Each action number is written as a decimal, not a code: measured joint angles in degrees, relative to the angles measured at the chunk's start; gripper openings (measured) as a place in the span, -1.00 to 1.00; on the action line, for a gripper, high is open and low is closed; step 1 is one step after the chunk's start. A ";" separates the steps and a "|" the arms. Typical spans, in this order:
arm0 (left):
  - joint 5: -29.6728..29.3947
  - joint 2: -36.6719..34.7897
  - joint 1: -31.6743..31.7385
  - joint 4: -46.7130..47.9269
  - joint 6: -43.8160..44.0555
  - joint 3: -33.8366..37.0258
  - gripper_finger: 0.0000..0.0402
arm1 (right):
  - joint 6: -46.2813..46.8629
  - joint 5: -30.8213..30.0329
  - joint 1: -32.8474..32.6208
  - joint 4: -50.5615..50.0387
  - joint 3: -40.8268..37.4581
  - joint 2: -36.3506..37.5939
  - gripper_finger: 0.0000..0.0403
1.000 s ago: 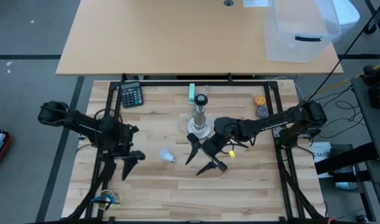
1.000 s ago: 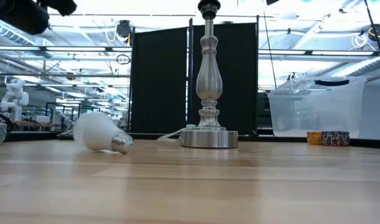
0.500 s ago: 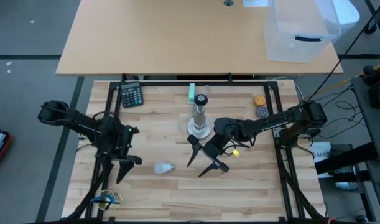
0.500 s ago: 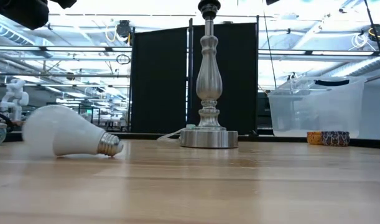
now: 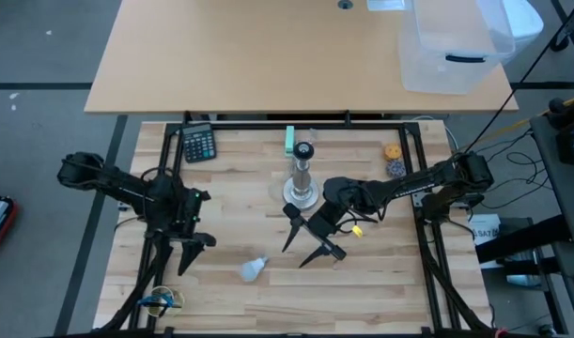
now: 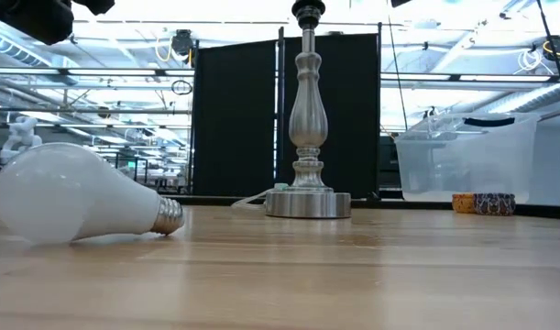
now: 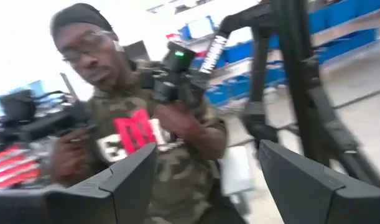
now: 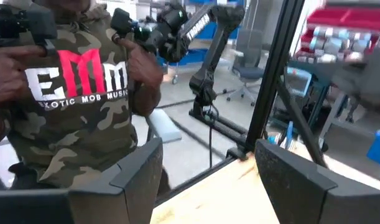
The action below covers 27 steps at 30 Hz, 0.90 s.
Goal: Screw lightbulb
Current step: Return to Home Position
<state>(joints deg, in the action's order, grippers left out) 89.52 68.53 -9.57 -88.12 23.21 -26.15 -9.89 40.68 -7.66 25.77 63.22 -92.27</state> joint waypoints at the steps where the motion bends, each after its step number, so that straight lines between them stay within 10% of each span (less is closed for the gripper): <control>1: -1.05 0.00 0.60 0.02 -0.68 0.00 0.42 | 0.10 0.18 -0.09 1.24 0.00 -0.02 0.21; 15: -32.75 0.02 5.93 0.07 -4.75 0.00 0.42 | 13.82 -1.85 0.19 34.16 0.01 0.02 0.23; 27: -35.06 0.02 5.93 0.15 -4.78 0.02 0.42 | 15.33 4.89 0.03 32.62 0.02 0.00 0.24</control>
<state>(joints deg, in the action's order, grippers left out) 54.46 68.55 -3.64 -87.97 18.43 -26.13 5.44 45.57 -7.63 58.39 63.24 -92.27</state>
